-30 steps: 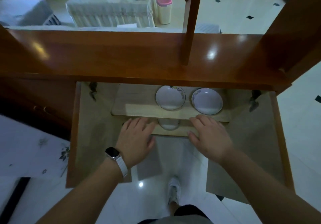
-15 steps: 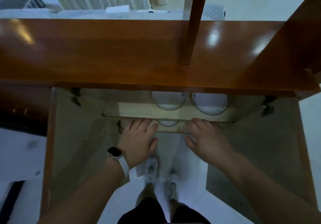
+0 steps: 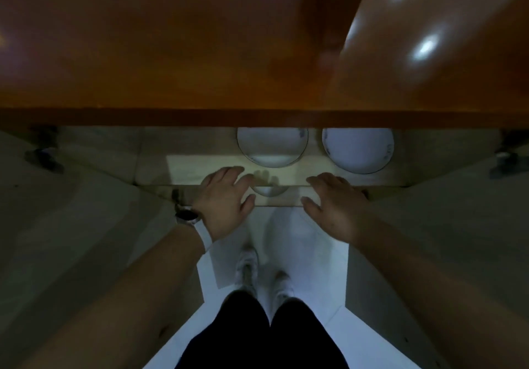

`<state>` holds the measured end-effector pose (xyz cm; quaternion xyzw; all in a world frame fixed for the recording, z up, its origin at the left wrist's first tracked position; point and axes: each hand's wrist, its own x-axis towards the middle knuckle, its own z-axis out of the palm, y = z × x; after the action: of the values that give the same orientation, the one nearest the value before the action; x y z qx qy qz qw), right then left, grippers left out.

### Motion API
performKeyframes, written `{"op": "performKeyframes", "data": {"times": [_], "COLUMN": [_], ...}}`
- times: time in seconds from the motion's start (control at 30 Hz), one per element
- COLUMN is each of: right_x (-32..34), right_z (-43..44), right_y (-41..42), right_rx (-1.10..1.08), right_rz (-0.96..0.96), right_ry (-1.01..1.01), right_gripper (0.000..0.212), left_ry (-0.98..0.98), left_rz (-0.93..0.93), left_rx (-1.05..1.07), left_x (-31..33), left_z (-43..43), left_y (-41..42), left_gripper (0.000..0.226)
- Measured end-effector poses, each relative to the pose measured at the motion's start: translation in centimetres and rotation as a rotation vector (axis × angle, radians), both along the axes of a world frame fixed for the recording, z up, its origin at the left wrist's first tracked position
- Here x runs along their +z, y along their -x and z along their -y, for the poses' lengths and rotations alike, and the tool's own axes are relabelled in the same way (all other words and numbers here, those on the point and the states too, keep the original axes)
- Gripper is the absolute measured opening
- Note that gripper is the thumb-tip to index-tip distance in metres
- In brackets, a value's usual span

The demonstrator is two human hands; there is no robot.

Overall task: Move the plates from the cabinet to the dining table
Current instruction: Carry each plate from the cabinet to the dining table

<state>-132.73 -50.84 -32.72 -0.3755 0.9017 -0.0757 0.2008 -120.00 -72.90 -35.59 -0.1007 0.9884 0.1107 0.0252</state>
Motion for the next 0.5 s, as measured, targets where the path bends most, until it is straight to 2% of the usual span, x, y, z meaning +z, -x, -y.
{"op": "performKeyframes", "data": {"times": [0.1,0.2,0.37,0.5], "right_x": [-3.5,-6.7,-11.1,-13.1], "right_z": [1.5,2.6,4.8,6.7], "right_y": [1.2,2.0,3.5,4.9], "right_rx": [-0.108,-0.196,-0.511,-0.777], "right_rz": [0.097,0.077,0.282,0.458], "right_ry": [-0.026,-0.007,0.216,0.367], "right_gripper": [0.052,0.052,0.056,0.064], "left_ry": [-0.203,-0.495,-0.806,-0.935], "left_rz": [0.002,-0.016,-0.024,-0.122], "left_rx": [0.148,0.38,0.647,0.776], "left_x": [-3.7,-6.9,-10.2,-11.3], "left_z": [0.5,0.1,0.2,1.3], "left_y": [1.3,3.0,5.6,7.3], "left_gripper": [0.047,0.049,0.054,0.057]}}
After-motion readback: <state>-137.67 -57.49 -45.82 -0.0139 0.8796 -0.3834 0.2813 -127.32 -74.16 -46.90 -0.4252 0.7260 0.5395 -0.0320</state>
